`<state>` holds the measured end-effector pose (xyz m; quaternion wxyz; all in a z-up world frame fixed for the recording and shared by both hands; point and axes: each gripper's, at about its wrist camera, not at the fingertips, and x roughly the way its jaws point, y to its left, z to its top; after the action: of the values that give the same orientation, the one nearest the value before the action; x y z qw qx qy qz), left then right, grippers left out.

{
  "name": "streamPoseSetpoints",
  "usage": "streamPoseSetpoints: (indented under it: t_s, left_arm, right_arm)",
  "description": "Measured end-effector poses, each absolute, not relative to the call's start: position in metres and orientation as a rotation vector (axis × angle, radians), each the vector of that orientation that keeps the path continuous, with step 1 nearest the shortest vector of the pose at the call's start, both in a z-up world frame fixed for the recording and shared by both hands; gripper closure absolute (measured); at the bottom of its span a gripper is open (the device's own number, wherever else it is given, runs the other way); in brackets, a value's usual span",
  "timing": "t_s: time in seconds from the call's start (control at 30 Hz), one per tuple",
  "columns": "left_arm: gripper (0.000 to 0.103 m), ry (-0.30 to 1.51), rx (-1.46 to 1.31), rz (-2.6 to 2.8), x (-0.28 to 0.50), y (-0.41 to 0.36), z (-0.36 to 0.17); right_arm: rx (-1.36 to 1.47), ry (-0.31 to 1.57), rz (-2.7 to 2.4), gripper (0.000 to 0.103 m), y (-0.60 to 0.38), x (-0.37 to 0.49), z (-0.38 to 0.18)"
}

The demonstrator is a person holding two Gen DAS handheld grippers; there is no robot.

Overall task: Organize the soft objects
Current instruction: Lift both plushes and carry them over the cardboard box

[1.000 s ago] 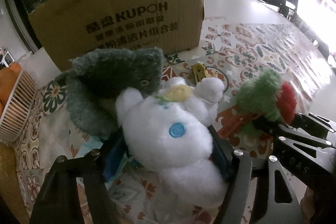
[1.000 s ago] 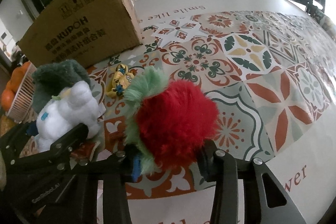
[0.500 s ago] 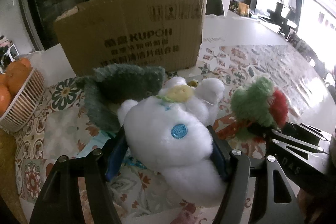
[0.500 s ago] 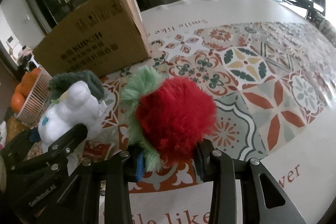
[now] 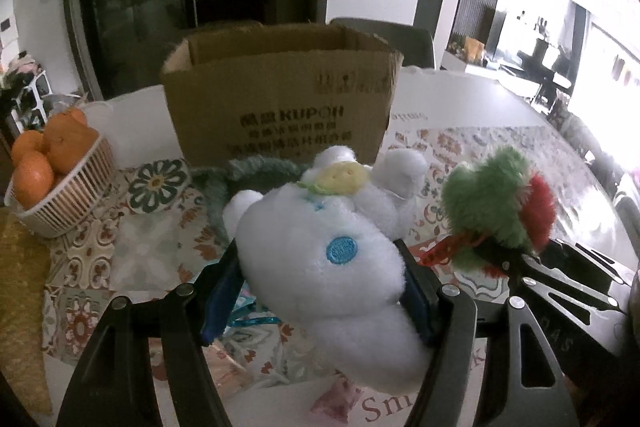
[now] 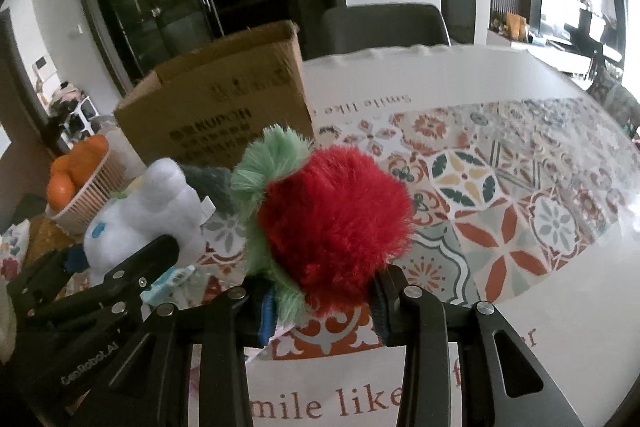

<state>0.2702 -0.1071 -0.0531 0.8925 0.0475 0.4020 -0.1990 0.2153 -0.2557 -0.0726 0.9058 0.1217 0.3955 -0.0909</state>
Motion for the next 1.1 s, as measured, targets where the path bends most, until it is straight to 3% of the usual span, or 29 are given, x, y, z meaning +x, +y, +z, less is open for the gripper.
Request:
streamPoseSetpoints:
  t_s: [0.57,1.1]
  left_arm:
    - [0.033,0.717,0.087,-0.346,0.26,-0.08,0.004]
    - [0.033,0.659,0.081,-0.299,0.314,-0.076,0.056]
  right_arm:
    - [0.213,0.711,-0.132,0.065,-0.23,0.217,-0.019]
    - [0.186,0.634,-0.061,0.065,-0.222,0.277,0.043]
